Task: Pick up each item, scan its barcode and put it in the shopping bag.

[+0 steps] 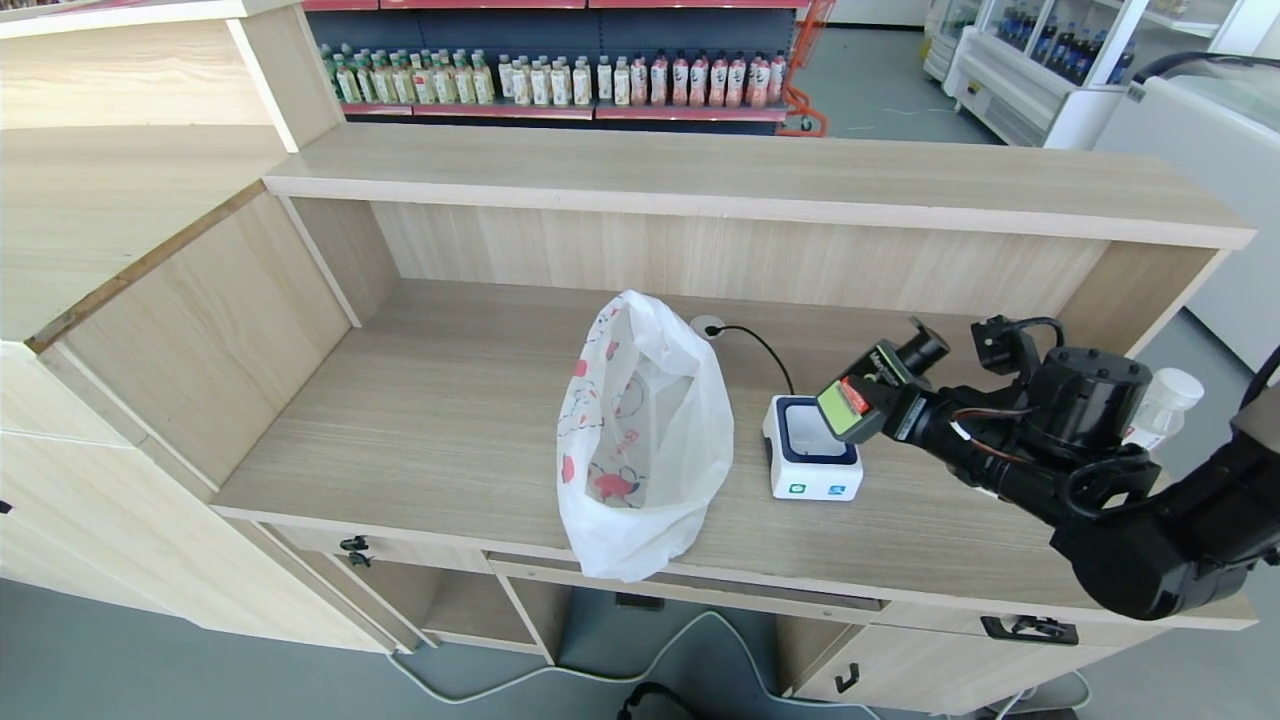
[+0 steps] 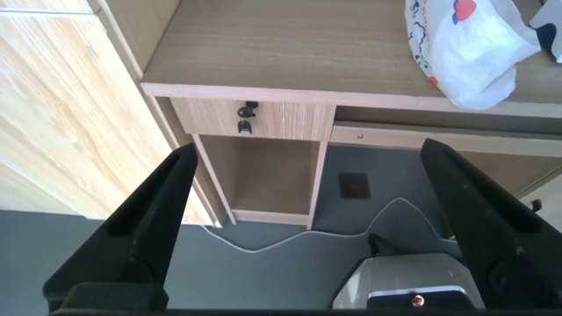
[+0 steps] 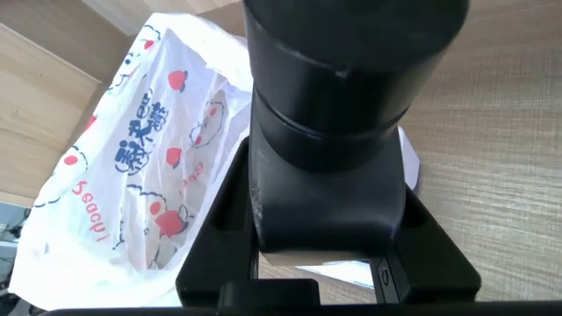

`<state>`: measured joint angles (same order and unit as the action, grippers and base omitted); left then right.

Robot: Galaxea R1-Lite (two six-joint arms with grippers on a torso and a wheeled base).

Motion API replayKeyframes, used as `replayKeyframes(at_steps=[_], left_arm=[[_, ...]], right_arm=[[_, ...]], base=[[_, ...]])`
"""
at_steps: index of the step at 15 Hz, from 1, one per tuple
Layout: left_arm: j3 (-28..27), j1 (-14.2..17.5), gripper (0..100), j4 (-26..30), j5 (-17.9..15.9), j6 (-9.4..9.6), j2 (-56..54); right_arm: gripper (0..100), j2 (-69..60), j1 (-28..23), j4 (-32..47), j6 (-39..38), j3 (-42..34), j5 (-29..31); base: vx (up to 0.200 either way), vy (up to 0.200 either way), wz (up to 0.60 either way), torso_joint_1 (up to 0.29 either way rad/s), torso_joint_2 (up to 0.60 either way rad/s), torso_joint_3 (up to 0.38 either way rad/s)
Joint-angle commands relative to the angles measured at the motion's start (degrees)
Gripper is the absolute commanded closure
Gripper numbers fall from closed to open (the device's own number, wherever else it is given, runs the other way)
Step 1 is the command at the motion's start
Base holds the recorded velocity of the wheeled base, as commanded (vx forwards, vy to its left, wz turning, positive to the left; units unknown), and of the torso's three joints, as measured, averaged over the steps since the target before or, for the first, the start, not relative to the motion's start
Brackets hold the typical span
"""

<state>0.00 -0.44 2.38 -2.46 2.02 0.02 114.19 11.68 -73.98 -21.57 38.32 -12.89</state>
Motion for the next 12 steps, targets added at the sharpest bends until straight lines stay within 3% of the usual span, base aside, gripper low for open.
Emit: replayKeyframes(at_steps=[1, 12], left_arm=[[0.00, 0.00, 0, 0.00, 0.00, 0.00, -0.02], [0.00, 0.00, 0, 0.00, 0.00, 0.09, -0.02]], right_arm=[[100, 1.30, 0.27, -0.02, 0.03, 0.62, 0.05], [100, 4.46, 2.65, 0.07, -0.14, 4.84, -0.56]], base=[[0.000, 0.000, 0.00, 0.000, 0.00, 0.000], [0.000, 0.000, 0.00, 0.000, 0.00, 0.000]])
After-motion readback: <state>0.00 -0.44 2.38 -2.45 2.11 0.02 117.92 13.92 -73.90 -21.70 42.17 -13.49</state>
